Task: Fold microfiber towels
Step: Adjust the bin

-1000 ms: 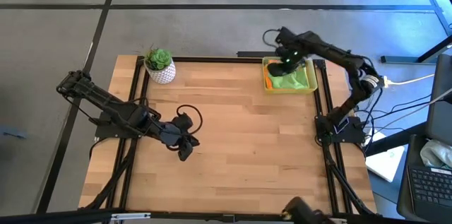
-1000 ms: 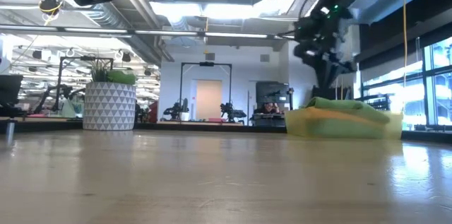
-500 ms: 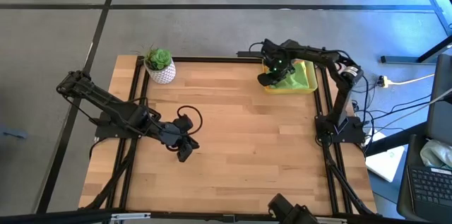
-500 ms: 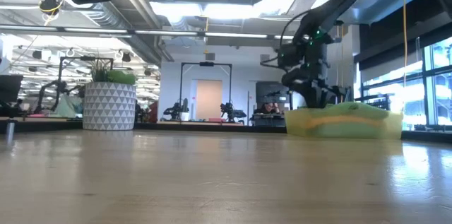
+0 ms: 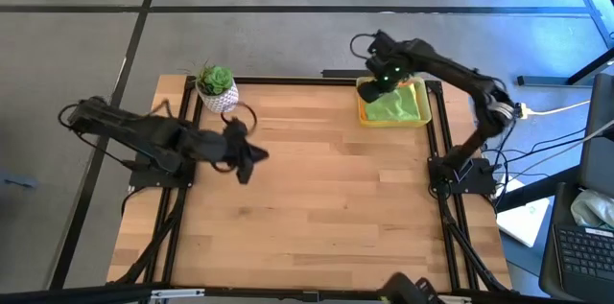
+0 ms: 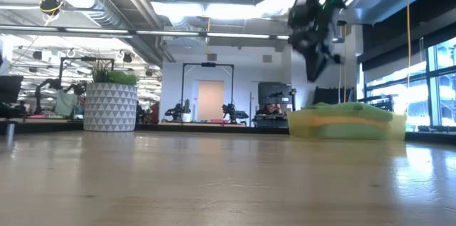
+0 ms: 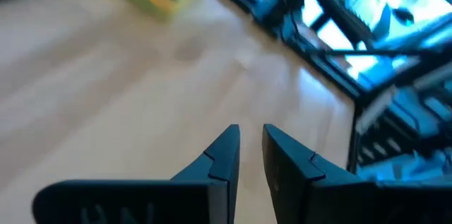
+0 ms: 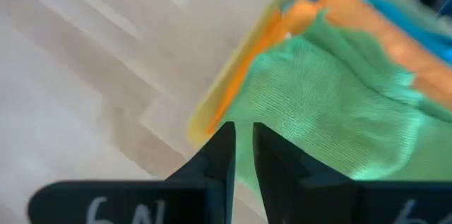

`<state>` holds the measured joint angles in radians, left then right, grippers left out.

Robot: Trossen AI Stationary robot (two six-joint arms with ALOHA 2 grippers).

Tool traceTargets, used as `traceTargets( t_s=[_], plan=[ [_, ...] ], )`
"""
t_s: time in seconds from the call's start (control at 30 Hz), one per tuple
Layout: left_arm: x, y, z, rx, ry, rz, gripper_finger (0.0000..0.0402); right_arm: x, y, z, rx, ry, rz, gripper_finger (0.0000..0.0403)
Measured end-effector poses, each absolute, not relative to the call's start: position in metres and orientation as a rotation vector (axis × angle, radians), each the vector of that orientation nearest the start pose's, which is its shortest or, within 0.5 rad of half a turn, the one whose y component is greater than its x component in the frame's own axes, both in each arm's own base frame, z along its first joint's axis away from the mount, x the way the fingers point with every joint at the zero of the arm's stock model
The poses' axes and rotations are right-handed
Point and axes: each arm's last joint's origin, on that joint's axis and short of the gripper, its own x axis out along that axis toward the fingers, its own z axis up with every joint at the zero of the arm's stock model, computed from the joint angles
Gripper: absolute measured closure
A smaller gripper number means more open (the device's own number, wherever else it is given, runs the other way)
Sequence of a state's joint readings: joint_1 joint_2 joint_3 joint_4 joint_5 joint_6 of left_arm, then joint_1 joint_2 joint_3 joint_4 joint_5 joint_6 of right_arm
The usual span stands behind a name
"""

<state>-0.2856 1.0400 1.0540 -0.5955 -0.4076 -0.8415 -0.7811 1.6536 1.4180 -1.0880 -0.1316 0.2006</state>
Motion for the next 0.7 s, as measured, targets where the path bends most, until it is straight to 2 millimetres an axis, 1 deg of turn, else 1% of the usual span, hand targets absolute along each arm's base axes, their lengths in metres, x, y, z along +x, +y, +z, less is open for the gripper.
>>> traceTargets(
  t_s=[0.07, 0.13, 0.2, 0.23, 0.3, 0.33, 0.4, 0.47, 0.57, 0.63, 0.7],
  plan=[
    [0.196, -0.038, 0.349, -0.604, 0.434, 0.359, 0.0346, 0.223, -0.209, 0.293, 0.72, 1.106, -0.662, 0.035],
    [0.186, -0.03, 0.352, -0.594, 0.431, 0.383, 0.0346, 0.219, -0.196, 0.302, 0.674, 1.069, -0.636, 0.035],
    [0.175, -0.024, 0.354, -0.585, 0.447, 0.406, 0.0346, 0.216, -0.182, 0.301, 0.681, 1.062, -0.595, 0.035],
    [0.17, -0.022, 0.354, -0.583, 0.451, 0.416, 0.0346, 0.214, -0.176, 0.298, 0.718, 1.064, -0.557, 0.035],
    [0.161, -0.019, 0.356, -0.597, 0.445, 0.437, 0.0346, 0.214, -0.163, 0.285, 0.842, 1.084, -0.485, 0.035],
    [0.157, -0.017, 0.357, -0.6, 0.439, 0.446, 0.0346, 0.214, -0.156, 0.276, 0.917, 1.106, -0.487, 0.035],
    [0.152, -0.016, 0.361, -0.608, 0.404, 0.446, 0.0346, 0.214, -0.145, 0.253, 1.014, 1.17, -0.552, 0.035],
    [0.148, -0.015, 0.362, -0.606, 0.391, 0.455, 0.0346, 0.217, -0.14, 0.23, 1.029, 1.188, -0.635, 0.035],
    [0.146, -0.015, 0.363, -0.595, 0.386, 0.457, 0.0346, 0.219, -0.141, 0.205, 1.05, 1.125, -0.698, 0.035],
    [0.142, -0.014, 0.363, -0.579, 0.396, 0.461, 0.0346, 0.219, -0.146, 0.195, 1.056, 1.078, -0.728, 0.035],
    [0.137, -0.012, 0.363, -0.57, 0.394, 0.48, 0.0346, 0.215, -0.151, 0.189, 1.035, 1.07, -0.787, 0.035]
  ],
)
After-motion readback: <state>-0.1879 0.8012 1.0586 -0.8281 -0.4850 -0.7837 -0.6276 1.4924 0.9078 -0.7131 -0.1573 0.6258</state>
